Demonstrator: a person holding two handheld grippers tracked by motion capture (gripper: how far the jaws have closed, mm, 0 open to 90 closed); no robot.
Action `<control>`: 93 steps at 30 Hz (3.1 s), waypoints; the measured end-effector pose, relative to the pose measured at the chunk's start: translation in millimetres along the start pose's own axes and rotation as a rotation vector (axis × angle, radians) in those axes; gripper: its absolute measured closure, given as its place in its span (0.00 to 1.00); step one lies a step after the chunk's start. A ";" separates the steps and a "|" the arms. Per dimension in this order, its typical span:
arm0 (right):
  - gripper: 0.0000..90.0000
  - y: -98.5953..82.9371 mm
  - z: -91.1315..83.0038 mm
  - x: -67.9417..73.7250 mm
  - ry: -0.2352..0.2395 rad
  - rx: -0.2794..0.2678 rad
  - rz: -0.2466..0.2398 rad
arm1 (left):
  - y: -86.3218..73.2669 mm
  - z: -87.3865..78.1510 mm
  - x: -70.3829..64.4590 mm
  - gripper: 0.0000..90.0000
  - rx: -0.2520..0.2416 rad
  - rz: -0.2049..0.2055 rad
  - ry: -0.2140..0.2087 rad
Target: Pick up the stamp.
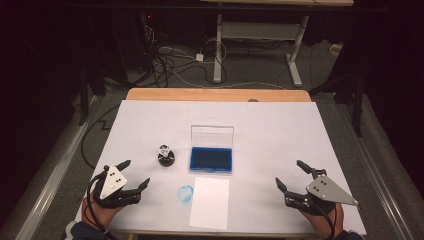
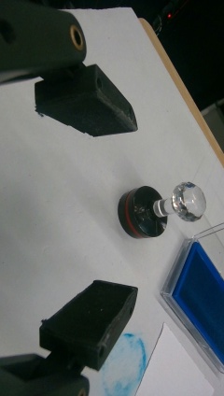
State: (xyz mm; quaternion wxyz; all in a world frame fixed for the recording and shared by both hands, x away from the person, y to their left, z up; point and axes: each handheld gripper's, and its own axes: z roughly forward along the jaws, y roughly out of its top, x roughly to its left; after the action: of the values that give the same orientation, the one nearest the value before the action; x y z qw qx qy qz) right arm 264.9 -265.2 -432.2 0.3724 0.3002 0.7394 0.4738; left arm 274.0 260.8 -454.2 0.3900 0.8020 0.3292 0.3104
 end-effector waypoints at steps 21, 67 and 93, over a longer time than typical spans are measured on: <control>0.22 -0.2 -1.5 3.1 -0.004 0.012 -0.011 | 6.6 -1.1 4.7 0.20 0.014 0.008 -0.052; 0.23 -0.7 10.0 7.5 0.021 0.050 -0.067 | 37.1 95.9 38.0 0.39 0.049 -0.217 -0.268; 0.25 -1.4 12.9 8.9 0.031 0.063 -0.090 | 37.6 106.6 34.4 0.59 0.036 -0.221 -0.264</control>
State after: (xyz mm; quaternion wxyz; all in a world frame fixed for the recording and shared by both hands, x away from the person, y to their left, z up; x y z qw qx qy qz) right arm 270.8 -252.5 -439.4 0.3722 0.2710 0.7723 0.4376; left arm 385.5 224.5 -468.3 0.4473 0.8015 0.3667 0.1516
